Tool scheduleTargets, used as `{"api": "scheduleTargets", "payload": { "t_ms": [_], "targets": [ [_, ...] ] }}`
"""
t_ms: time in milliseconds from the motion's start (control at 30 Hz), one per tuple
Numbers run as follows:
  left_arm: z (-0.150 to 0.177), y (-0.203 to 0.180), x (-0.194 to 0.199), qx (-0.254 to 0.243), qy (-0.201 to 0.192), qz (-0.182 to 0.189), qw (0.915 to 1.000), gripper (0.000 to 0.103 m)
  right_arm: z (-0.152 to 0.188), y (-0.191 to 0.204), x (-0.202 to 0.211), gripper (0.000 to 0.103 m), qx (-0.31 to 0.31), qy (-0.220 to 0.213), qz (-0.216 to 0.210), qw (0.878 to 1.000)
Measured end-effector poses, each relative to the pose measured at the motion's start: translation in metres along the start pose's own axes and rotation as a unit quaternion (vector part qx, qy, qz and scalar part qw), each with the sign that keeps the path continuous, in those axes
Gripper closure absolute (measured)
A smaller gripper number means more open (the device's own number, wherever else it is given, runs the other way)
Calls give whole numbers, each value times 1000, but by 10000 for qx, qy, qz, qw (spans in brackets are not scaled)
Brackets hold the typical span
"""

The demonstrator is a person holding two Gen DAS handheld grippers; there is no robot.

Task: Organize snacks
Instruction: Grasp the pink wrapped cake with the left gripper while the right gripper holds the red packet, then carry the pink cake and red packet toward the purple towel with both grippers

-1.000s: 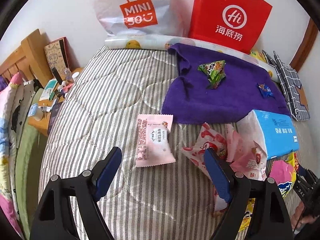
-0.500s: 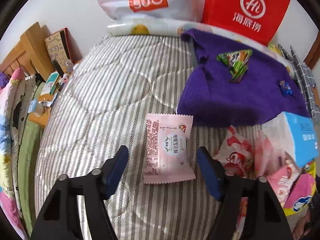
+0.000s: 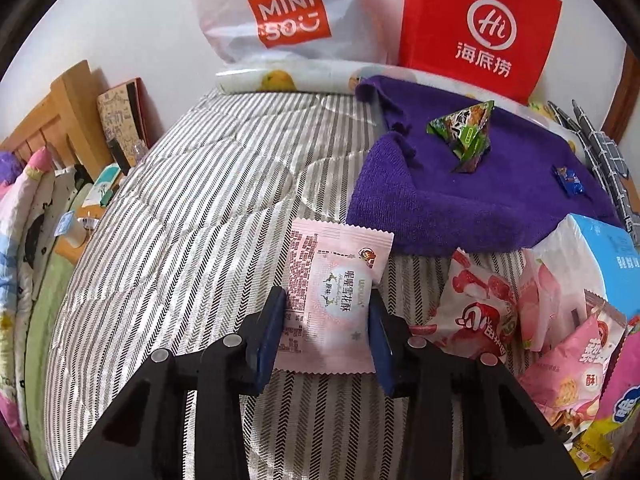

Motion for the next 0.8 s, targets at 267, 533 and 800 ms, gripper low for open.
{"api": "scheduleTargets", "payload": {
  "t_ms": [267,533,800],
  "targets": [
    [-4,2,3,40,26,232,9997,71,-1,-1,2,64,1,-55,-2,10000],
    [-4,4,23,195,92,428,9989,71,-4,-6,25,65,-66,-168,101,9998],
    [-4,-25,61,88,85,819,9966,71,-17,-3,64,65,-184,-416,57,9989]
  ]
}}
Point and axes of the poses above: each gripper's, at about its wrist camera, not at the fingertips, and x roughly against the way its jaws point, y to its left, z to its underside, the point moved 9 cm from there along -x, roughly the way its jaws point, and after that the axes turned 1 degree about z, right-handed, at the moved point
